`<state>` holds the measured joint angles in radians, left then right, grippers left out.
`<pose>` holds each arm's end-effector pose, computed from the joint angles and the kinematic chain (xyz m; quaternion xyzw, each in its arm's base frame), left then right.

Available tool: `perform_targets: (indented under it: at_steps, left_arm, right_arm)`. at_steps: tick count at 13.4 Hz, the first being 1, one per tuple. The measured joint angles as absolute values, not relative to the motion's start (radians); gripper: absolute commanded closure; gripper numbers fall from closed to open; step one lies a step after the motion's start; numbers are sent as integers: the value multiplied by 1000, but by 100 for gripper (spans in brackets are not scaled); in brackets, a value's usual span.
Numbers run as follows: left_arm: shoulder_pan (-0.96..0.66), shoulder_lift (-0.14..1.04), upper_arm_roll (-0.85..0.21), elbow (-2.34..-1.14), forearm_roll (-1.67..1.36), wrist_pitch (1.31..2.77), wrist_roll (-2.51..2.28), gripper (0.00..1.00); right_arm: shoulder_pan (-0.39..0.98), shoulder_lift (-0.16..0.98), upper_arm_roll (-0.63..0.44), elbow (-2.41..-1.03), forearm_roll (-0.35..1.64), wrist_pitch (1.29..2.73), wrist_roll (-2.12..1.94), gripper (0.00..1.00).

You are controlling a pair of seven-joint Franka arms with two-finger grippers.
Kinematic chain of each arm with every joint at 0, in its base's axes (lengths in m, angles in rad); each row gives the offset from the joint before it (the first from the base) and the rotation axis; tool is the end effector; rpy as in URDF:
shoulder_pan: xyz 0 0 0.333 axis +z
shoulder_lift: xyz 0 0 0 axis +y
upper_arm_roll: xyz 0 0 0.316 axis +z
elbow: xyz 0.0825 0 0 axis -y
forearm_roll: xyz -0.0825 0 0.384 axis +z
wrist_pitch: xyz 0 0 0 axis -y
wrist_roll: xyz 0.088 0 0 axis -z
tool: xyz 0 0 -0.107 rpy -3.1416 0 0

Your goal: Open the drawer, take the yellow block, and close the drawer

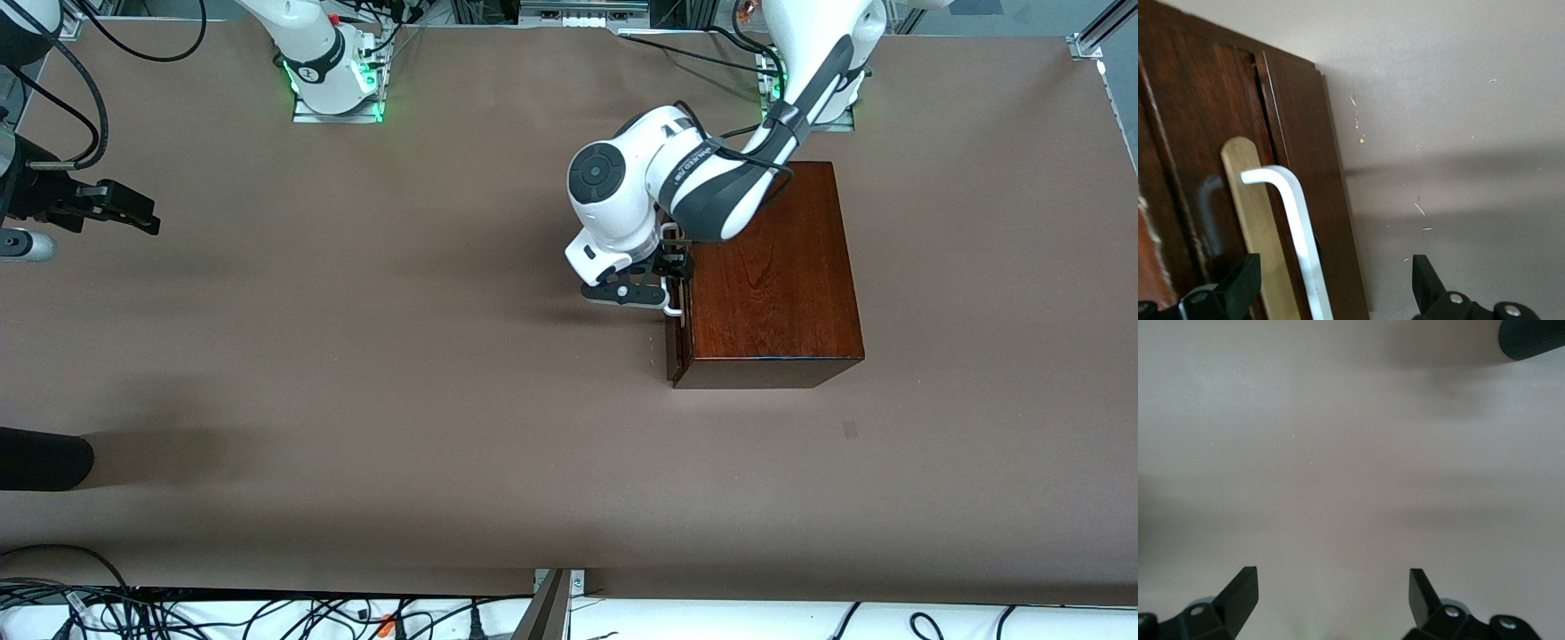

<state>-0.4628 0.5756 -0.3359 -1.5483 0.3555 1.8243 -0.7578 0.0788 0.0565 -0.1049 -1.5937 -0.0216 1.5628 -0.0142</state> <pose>0.5060 -0.4355 0.3103 -0.9862 0.0741 0.0419 0.1420 0.5676 -0.0156 0.5816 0.9989 -0.0056 -0.0438 0.0129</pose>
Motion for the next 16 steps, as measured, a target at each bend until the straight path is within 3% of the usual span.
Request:
perform_targets:
  at_steps: [16]
  left_arm:
    - [-480,628,-333,-1552,360,1848,-837,0]
  right_arm:
    - [79,57,-105,-1594,-22,1563,-14,0]
